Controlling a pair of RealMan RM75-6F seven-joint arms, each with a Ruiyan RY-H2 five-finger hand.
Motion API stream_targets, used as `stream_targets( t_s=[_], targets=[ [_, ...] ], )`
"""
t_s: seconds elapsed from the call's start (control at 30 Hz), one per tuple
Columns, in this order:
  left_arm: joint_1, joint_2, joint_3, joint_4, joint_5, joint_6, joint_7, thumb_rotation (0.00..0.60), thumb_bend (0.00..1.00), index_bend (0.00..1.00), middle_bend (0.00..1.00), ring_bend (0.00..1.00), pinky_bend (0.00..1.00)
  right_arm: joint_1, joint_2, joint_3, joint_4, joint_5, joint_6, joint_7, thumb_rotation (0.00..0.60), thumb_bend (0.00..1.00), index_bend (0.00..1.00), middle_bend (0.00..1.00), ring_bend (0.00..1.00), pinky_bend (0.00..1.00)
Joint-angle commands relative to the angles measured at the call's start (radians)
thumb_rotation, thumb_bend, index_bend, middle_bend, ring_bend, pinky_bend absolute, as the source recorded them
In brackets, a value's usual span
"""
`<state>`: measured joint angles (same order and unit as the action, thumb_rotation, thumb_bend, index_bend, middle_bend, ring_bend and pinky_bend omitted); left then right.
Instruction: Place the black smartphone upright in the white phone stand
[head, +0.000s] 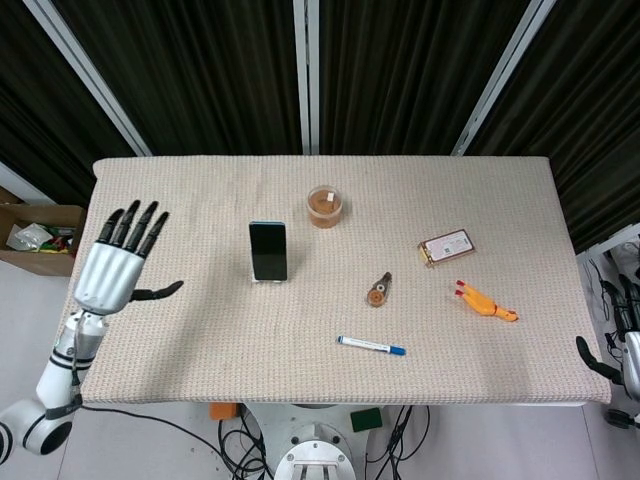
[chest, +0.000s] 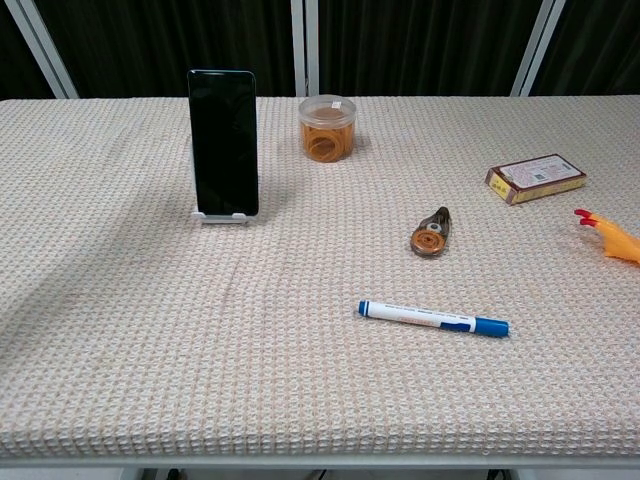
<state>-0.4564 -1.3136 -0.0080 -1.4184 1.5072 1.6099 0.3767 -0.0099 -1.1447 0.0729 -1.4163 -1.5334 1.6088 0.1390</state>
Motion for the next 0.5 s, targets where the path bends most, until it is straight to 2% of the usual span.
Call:
stream_targets(
  t_s=[0.03, 0.2, 0.33, 0.5],
  targets=[
    [0.197, 0.036, 0.021, -0.123, -0.152, 0.055, -0.23, 0.0, 0.09, 0.03, 0.06, 0.03, 0.21, -0.01, -0.018, -0.006, 0.031, 0.006, 0.005, -0.062, 0.556, 0.33, 0.0, 0.0, 0.0, 0.0],
    [0.284, 0.028, 0.068, -0.086, -0.143, 0.08, -0.25, 0.0, 0.09, 0.03, 0.05, 0.02, 0.2, -0.02, -0.033, -0.012, 0.044, 0.006, 0.014, -0.086, 0.557, 0.33, 0.0, 0.0, 0.0, 0.0],
    [0.322, 0.036, 0.115, -0.055, -0.087, 0.073, -0.236, 0.0, 0.09, 0.03, 0.04, 0.01, 0.19, -0.021, -0.026, -0.018, 0.034, -0.005, 0.015, -0.083, 0.557, 0.33, 0.0, 0.0, 0.0, 0.0],
    [0.349, 0.05, 0.128, -0.062, -0.034, 0.085, -0.231, 0.0, 0.09, 0.03, 0.04, 0.01, 0.19, -0.021, -0.019, -0.02, 0.014, -0.011, 0.013, -0.086, 0.557, 0.33, 0.0, 0.0, 0.0, 0.0]
  ],
)
